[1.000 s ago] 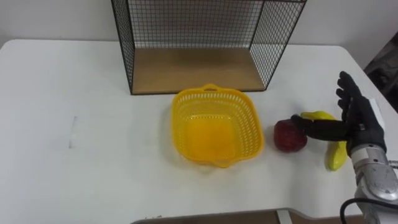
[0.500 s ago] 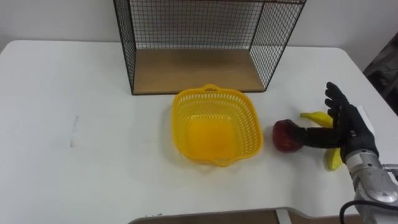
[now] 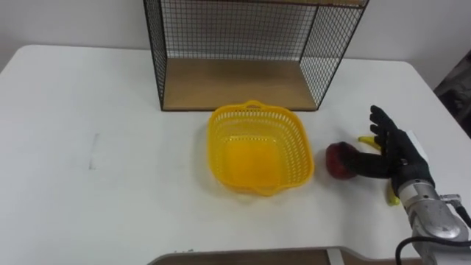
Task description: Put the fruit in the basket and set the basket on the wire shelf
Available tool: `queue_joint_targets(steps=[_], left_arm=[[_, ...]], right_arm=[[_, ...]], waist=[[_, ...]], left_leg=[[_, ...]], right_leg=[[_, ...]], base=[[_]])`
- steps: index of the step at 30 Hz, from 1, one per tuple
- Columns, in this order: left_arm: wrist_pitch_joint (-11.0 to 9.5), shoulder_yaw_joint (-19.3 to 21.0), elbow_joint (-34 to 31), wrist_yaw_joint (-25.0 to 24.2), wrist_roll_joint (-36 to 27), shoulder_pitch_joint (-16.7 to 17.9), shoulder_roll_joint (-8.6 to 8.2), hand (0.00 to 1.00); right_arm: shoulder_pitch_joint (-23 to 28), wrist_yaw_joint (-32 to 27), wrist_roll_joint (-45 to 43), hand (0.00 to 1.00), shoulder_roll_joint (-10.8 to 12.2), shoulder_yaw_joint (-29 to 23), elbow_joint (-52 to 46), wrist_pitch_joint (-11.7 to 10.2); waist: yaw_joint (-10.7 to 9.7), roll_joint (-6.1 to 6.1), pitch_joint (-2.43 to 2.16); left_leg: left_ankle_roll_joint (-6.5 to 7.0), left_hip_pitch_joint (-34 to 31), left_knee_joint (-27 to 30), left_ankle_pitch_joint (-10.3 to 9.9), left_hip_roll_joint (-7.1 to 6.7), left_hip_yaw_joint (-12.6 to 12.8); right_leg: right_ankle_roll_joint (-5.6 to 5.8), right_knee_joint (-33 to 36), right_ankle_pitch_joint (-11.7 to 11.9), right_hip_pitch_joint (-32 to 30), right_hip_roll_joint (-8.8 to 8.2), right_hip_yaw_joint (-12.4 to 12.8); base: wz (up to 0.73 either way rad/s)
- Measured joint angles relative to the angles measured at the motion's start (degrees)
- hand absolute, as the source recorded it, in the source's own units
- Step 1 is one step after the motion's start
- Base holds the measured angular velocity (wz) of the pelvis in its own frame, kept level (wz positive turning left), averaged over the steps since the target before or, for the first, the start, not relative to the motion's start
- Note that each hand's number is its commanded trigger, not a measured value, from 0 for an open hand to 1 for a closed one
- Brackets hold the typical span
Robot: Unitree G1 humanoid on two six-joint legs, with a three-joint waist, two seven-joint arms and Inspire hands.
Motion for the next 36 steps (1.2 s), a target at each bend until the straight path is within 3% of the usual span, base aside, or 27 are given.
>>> queue_joint_targets(steps=[5, 18, 23, 28, 33, 34, 35, 36], left_arm=[[0.0, 0.0, 0.2, -0.85, 0.03, -0.21, 0.01, 0.0], [0.51, -0.18, 0.18, -0.76, 0.55, -0.59, -0.11, 0.0], [0.8, -0.18, 0.18, -0.76, 0.61, -0.69, -0.02, 0.0], [0.86, -0.13, 0.09, -0.74, 1.38, -0.74, 0.0, 0.0], [0.91, -0.15, 0.13, -0.7, 1.45, -0.72, 0.03, 0.0], [0.92, -0.15, 0.13, -0.69, 1.47, -0.69, 0.04, 0.0], [0.94, -0.15, 0.13, -0.69, 1.5, -0.69, 0.04, 0.0], [0.94, -0.16, 0.13, -0.7, 1.51, -0.69, 0.04, 0.0]], right_arm=[[-0.03, 0.3, 0.0, 0.0, 0.02, 0.07, -0.07, -0.07], [-0.3, 5.31, -2.26, 0.0, 0.26, 6.28, 0.81, 0.05], [-0.39, 5.77, -2.22, 0.0, 0.28, 6.22, 0.98, -0.02], [-0.45, 6.95, -2.25, 0.0, 0.68, 6.2, 2.06, -0.17], [-0.84, 7.08, -2.61, 0.0, 0.77, 6.12, 3.97, -1.35], [-0.99, 7.09, -2.89, 0.16, 0.77, 6.12, 4.4, -1.69], [-1.06, 7.09, -3.0, 0.83, 0.77, 6.11, 4.71, -1.88], [-1.07, 7.1, -3.04, 1.0, 0.78, 6.1, 4.89, -1.99]], waist=[[0.11, -0.11, -0.1], [0.26, 0.15, -0.21], [0.29, 0.29, -0.21], [0.35, -0.24, -0.55], [0.25, -0.34, -0.49], [0.24, -0.34, -0.49], [0.25, -0.34, -0.49], [0.25, -0.35, -0.48]], left_leg=[[0.0, -0.08, 0.03, 0.0, -0.06, -0.16], [0.0, -0.78, 0.02, 0.0, -0.08, -0.46], [0.0, -0.73, 0.06, 0.0, -0.07, -0.46], [0.0, -0.64, 0.14, 0.0, -0.13, -0.34], [0.0, -0.35, 0.16, 0.0, -0.11, -0.48], [0.0, -0.35, 0.0, 0.0, -0.09, -0.55], [0.0, -0.37, -0.07, 0.0, -0.08, -0.58], [0.0, -0.4, -0.15, 0.0, -0.05, -0.64]], right_leg=[[0.0, -0.04, 0.0, 0.01, -0.05, -0.09], [0.0, -0.1, 0.0, -0.32, -0.11, -0.74], [0.0, -0.21, 0.0, -0.36, -0.1, -0.79], [0.05, -1.01, 0.12, 0.08, -0.1, -0.71], [0.05, -1.1, 0.12, 0.48, -0.1, -0.9], [0.04, -1.09, 0.13, 0.5, -0.08, -0.96], [0.03, -1.09, 0.14, 0.51, -0.06, -0.99], [0.0, -1.09, 0.15, 0.53, -0.04, -1.05]], base=[[0.0], [0.01], [0.0], [0.0], [0.0], [0.0], [0.0], [0.0]])
